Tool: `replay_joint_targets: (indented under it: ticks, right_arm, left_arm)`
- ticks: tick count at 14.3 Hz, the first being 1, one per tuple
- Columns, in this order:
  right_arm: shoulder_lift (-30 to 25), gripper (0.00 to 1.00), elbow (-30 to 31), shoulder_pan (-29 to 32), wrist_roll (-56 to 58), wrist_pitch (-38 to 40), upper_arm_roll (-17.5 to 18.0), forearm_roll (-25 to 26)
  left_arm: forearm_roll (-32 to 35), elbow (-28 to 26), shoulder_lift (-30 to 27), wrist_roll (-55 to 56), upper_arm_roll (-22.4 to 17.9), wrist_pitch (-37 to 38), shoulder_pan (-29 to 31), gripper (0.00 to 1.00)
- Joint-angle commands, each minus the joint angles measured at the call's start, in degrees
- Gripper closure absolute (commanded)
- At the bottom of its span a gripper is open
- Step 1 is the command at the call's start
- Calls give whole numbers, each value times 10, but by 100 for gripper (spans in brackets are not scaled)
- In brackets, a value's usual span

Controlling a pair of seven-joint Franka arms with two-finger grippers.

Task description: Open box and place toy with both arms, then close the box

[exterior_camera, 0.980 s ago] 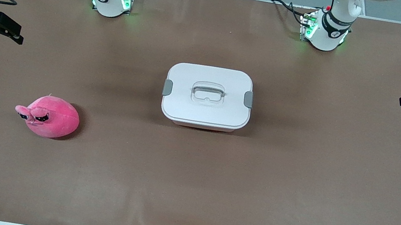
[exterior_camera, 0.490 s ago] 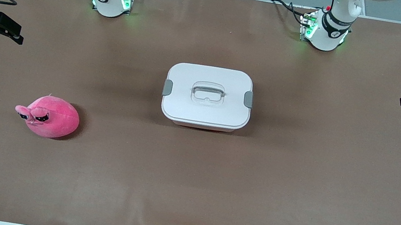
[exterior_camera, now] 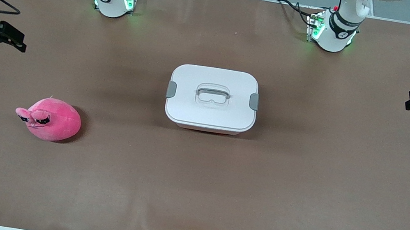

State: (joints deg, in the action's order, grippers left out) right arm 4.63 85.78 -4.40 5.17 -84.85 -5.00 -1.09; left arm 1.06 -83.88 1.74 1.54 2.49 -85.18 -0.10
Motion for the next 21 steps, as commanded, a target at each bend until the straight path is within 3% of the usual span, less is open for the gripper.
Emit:
replay_joint_targets:
  ticks: [1, 6, 13, 21]
  right_arm:
    - [4, 0, -7, -5, -3, -1, -3, -1]
    - [25, 0, -7, -4, 0, -1, -3, 8]
    - [67, 0, -8, -11, -1, -25, -3, -1]
    - [103, 0, -10, -21, 5, -73, -3, -1]
  left_arm:
    - [16, 13, 7, -5, 1, 0, 0, 0]
    - [11, 14, 57, -7, -3, -28, 8, 0]
    - [11, 15, 81, 7, -7, -33, 7, 0]
    - [-15, 14, 93, 195, 0, -40, -37, 0]
